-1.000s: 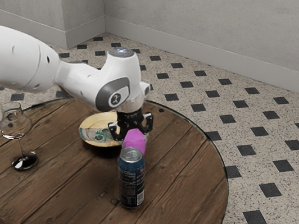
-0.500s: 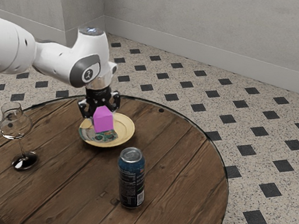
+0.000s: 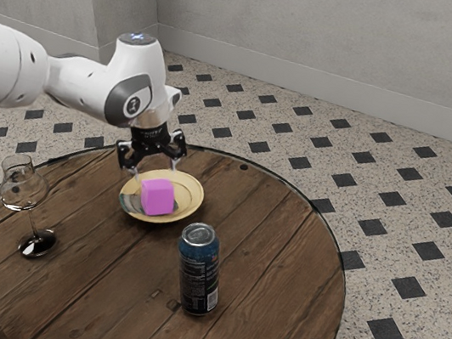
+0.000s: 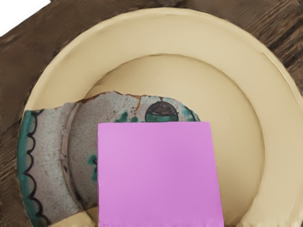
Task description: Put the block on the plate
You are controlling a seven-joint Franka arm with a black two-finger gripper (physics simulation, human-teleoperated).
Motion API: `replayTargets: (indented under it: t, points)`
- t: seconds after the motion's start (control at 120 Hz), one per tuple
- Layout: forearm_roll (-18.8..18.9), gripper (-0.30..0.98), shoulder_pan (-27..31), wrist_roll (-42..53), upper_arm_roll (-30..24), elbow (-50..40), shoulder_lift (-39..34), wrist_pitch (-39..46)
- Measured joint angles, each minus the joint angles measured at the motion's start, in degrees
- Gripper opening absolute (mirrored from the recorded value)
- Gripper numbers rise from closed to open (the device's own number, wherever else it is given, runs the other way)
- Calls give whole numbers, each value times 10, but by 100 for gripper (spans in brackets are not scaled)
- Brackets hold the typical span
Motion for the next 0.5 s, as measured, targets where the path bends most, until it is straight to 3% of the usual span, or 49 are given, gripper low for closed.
replayTargets:
  t: [0.2,0.5]
  points:
    - [-5,65,-3,33,1,1,-29,-32]
    - [13,68,-21,204,1,-5,-137,-115]
